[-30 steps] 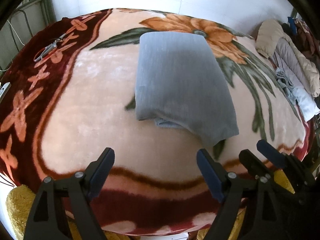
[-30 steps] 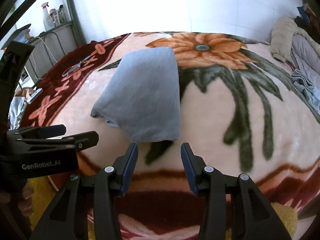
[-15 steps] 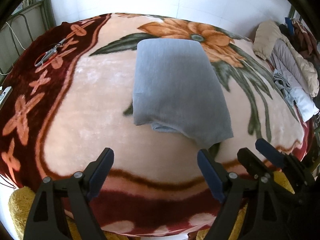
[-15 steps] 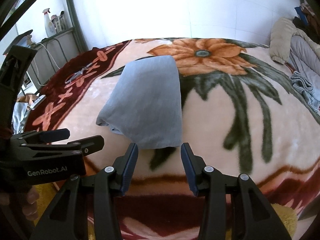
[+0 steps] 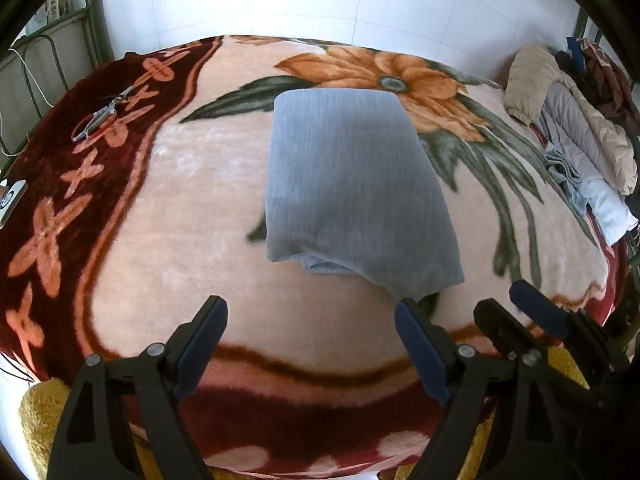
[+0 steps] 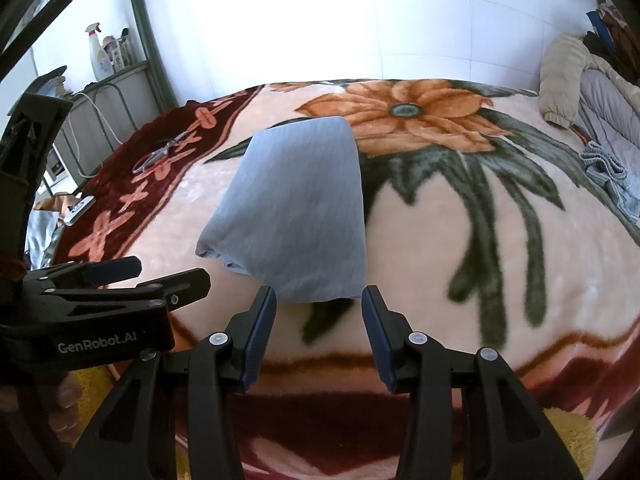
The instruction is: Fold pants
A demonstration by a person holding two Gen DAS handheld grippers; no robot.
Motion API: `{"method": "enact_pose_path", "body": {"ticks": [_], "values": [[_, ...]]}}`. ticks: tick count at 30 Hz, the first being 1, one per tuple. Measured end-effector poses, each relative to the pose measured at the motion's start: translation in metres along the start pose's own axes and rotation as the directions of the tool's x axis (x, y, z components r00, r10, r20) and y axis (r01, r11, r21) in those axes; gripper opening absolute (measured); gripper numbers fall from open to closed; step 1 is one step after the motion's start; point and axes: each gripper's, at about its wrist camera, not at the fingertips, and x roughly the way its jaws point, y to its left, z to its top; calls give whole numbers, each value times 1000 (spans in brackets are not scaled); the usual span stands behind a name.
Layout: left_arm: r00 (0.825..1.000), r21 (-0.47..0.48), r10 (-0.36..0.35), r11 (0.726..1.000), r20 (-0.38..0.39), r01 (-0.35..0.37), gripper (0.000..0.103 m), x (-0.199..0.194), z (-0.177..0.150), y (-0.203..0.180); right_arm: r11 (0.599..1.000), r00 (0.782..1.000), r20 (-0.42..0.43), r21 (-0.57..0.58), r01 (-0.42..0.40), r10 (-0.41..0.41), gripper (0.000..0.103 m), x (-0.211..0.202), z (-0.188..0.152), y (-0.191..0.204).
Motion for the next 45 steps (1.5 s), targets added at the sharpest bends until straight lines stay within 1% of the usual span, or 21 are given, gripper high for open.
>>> {"method": "enact_pose_path", "body": {"ticks": [7,21,25,30,45], "values": [[1000,1,10,1000,6,-10,89,-2,2,2,1000,1000,1,1,1,-1,45,0,0,1],[1000,18,3,1000,26,-4,89,-3,1,2,1000,1000,11,3,-1,1,45,-1,0,2],[1000,12,-9,1000,22,9,89,-3,0,3,1000,1000,8,6,0,-1,45,-1,0,2],[1000,27,-4,1000,22,4,89,-3,0,1,1000,1000,9,6,2,-2,45,-2,0,2],[1000,26,-6,1000,17,6,89,-1,-3,1,1000,1000,8,8,2,-2,45,-2,-1,2]]}}
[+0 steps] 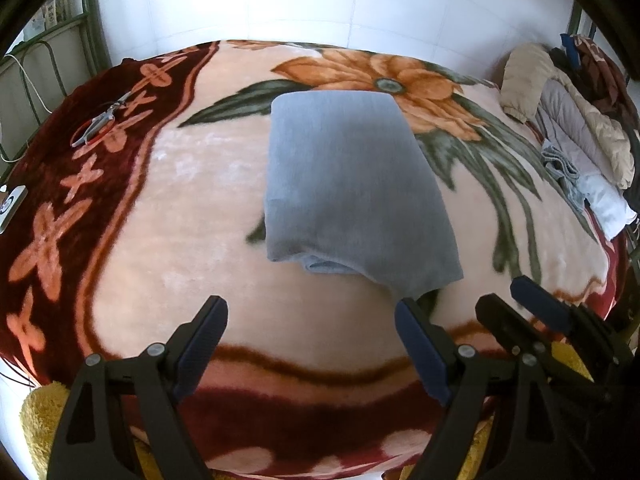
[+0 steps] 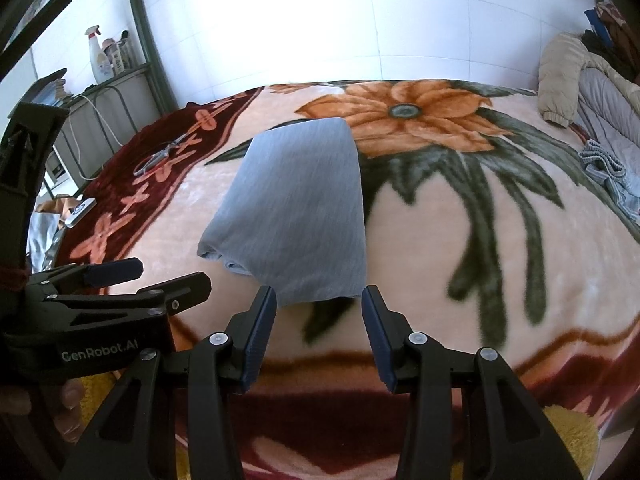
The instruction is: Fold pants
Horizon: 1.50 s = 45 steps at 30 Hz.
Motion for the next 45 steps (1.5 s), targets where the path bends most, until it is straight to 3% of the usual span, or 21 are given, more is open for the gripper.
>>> {"method": "enact_pose_path", "body": {"ticks": [45], "values": [[1000,-8,-2,1000,1,2,89,2,1,4,1000,1000,-2,-2,4,-4,45,3,-3,3]]}}
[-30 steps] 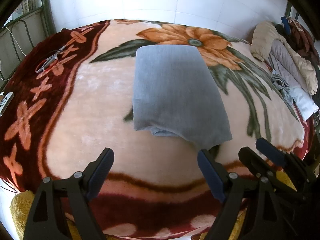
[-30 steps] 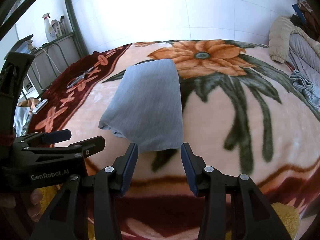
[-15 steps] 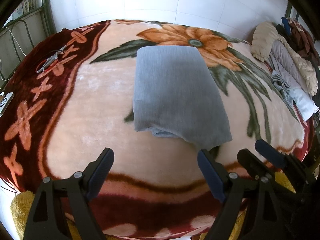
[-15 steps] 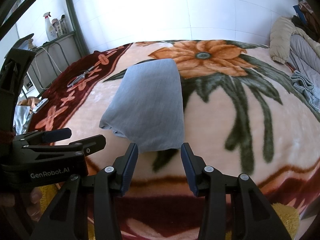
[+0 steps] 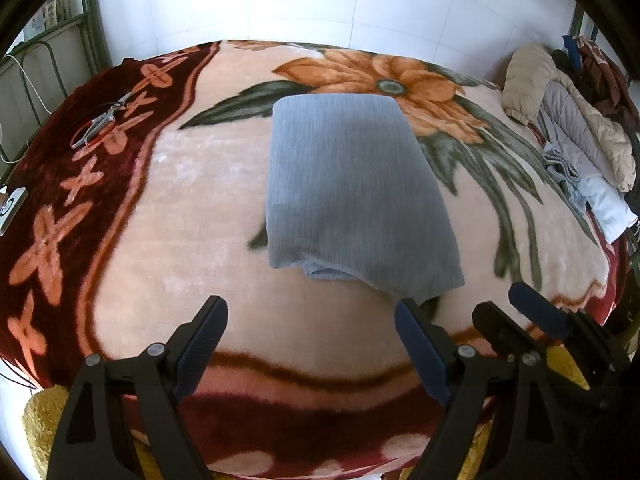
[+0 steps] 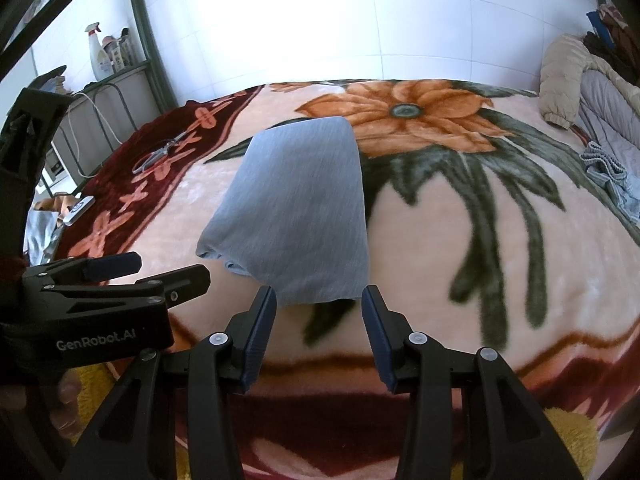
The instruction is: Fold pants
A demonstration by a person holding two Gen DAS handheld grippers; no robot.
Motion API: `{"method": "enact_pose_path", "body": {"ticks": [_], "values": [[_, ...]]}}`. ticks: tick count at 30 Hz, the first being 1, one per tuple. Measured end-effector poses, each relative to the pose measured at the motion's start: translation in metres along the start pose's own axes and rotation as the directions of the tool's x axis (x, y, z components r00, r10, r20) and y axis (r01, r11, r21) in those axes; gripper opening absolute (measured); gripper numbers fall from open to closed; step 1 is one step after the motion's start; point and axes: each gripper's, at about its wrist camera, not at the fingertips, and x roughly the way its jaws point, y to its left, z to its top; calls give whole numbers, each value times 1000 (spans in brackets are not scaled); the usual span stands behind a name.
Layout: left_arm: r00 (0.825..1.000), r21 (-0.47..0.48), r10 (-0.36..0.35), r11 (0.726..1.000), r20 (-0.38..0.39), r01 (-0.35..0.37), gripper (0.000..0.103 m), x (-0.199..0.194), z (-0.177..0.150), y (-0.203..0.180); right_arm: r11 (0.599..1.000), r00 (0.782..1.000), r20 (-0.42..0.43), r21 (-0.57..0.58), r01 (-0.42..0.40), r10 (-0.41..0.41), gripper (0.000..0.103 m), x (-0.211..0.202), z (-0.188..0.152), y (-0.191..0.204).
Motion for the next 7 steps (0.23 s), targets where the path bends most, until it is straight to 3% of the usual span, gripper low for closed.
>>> {"method": "enact_pose_path", "body": {"ticks": [7], "values": [[1000,5,-1,1000,-15,1,89,3,3,0,1000,1000,-5,-1,-1,1,45,2,0,-2]]}}
